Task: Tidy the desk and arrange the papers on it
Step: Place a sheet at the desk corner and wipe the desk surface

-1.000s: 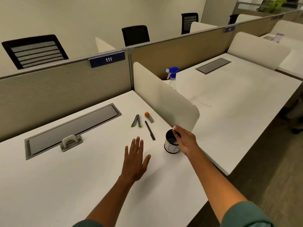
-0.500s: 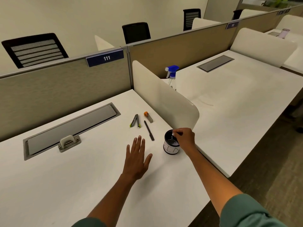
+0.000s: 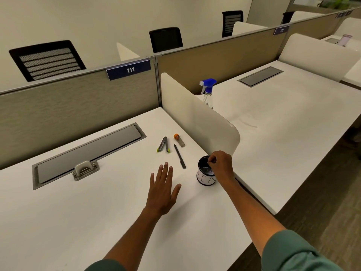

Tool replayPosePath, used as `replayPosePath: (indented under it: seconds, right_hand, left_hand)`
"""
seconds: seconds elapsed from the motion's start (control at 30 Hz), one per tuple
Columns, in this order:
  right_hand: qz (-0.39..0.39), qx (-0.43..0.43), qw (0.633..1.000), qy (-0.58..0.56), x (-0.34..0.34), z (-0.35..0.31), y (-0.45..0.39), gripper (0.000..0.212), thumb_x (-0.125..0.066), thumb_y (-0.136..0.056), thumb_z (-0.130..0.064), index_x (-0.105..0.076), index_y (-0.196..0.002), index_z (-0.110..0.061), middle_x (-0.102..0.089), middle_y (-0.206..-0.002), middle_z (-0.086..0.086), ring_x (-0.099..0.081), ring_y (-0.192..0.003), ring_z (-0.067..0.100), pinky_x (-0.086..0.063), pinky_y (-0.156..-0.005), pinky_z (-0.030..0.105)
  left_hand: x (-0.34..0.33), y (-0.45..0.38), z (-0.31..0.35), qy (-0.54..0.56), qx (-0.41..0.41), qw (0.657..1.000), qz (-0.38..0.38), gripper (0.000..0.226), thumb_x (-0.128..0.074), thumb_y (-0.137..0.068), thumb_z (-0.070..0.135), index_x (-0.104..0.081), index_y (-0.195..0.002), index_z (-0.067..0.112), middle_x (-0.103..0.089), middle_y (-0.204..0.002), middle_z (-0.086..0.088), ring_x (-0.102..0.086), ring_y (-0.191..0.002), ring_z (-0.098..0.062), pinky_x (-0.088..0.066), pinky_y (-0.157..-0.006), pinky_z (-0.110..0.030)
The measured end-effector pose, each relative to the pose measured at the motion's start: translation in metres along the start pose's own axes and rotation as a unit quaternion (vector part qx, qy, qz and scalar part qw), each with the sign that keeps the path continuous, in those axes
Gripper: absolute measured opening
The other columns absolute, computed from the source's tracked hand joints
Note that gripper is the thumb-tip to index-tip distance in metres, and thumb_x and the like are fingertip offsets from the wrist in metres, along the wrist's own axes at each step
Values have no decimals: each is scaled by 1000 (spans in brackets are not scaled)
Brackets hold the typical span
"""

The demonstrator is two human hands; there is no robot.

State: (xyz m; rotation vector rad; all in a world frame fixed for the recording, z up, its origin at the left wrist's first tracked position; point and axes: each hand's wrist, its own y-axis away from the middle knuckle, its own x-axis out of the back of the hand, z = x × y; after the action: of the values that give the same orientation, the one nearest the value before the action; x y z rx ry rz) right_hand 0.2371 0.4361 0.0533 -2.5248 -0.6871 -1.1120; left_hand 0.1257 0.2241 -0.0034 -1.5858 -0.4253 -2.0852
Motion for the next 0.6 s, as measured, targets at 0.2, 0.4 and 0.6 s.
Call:
replayPosePath:
  seconds: [0.2, 0.4, 0.6]
  right_hand:
    - [-13, 68, 996, 50, -3, -4, 8, 19, -65, -88, -17, -69, -104, -8, -64, -110, 8, -59, -102, 26, -48, -83, 33]
    - [38, 191, 970, 145, -17, -15, 21, 62, -55, -85, -57, -50, -136, -22, -46, -145, 7, -41, -133, 28, -37, -107, 47]
    - [7, 210, 949, 233, -30, -41, 39, 84, -20, -86, -76, -8, -153, -28, -5, -162, 7, -7, -149, 28, -11, -116, 55]
  left_hand:
    - [4, -2, 0, -7, 0, 1000, 7, 77, -4, -93, 61, -2, -154, 15, 10, -162, -3, 14, -148, -21, 6, -119, -44]
    - [11, 0, -3, -9, 4, 1000, 20, 79, -2, -92, 64, -3, -154, 15, 10, -162, -4, 13, -149, -22, 0, -121, -49]
    - [22, 13, -19, -29, 27, 999, 33, 79, -10, -93, 66, -4, -155, 17, 9, -162, -5, 11, -149, -23, -3, -120, -52]
